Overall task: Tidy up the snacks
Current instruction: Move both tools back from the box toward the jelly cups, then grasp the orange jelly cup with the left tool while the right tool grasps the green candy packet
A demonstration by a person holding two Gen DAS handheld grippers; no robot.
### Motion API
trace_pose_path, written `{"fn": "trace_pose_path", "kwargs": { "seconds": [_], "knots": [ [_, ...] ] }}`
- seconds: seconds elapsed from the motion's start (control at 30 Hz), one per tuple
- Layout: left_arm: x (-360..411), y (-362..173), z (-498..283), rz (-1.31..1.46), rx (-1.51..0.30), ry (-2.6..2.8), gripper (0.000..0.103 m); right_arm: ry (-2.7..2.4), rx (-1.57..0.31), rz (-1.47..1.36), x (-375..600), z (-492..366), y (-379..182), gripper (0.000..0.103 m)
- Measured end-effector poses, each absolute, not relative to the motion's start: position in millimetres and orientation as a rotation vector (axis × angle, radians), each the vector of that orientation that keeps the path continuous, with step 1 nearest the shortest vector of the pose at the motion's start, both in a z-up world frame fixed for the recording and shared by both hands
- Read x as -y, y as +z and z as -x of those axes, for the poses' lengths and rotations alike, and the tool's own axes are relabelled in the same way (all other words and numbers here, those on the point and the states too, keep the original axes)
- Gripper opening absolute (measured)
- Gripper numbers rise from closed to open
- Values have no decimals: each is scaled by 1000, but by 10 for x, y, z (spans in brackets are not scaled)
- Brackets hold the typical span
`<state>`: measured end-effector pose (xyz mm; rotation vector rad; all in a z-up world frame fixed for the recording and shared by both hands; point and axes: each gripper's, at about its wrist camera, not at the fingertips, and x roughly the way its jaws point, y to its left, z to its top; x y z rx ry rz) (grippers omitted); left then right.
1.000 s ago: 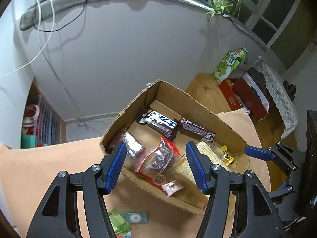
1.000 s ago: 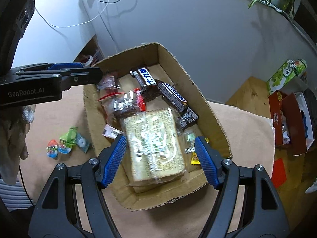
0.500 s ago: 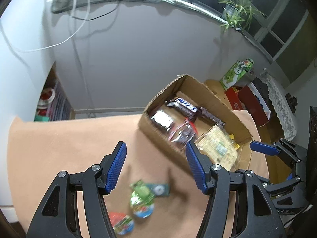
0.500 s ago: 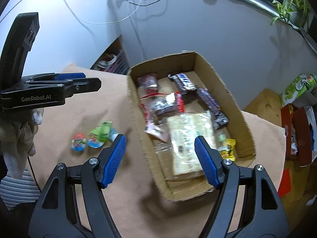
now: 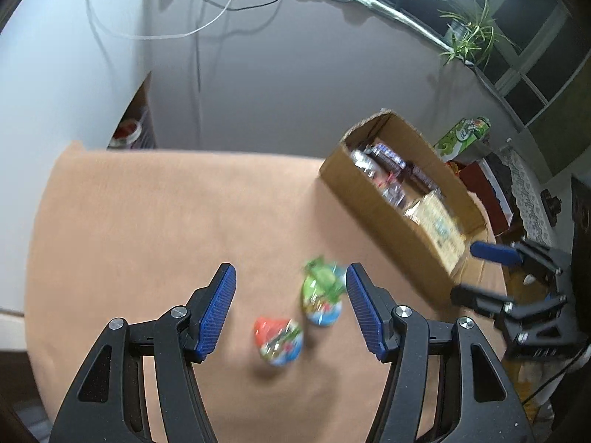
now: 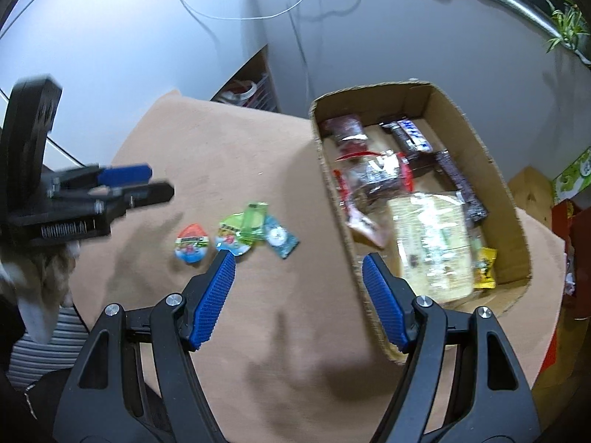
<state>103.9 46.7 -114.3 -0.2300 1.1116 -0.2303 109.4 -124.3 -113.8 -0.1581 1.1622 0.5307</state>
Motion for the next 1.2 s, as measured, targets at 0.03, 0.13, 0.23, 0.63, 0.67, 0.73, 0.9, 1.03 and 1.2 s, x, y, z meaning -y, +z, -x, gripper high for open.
{"fn": "trace_pose_path", "kwargs": {
  "seconds": [0.03,0.13,0.23,0.63,0.67,0.73,0.9,1.03,1.2],
  "knots": [
    [-474,-1176,-984,226,-1118,-229,62,537,-1168,153,1218,-1091,-1154,74],
    [-483,-1274,-848,214,-1138,-237,62,551,-1193,134,1128,-1076,-1227,74],
    [-477,-1358,-736,214,-1157,-247,62,556,-1222,99,1055,-1096,-1299,74],
    [-399,-1562,-550,188,-1167,-272,62,552,-1350,11,664,-1413,-1663,59],
    [-402,-1578,-548,188,-1170,-272,62,544,-1363,12,633,-1448,-1702,59],
    [-402,-1606,-551,186,-1174,-270,62,527,-1392,10,584,-1517,-1789,57],
    [-382,-1646,-570,165,-1171,-276,62,500,-1443,19,462,-1665,-1931,50],
    [-348,-1679,-598,158,-1177,-291,62,490,-1467,34,399,-1726,-1998,47],
    [-270,-1713,-643,131,-1181,-299,62,489,-1493,59,307,-1749,-2084,44]
  ]
}}
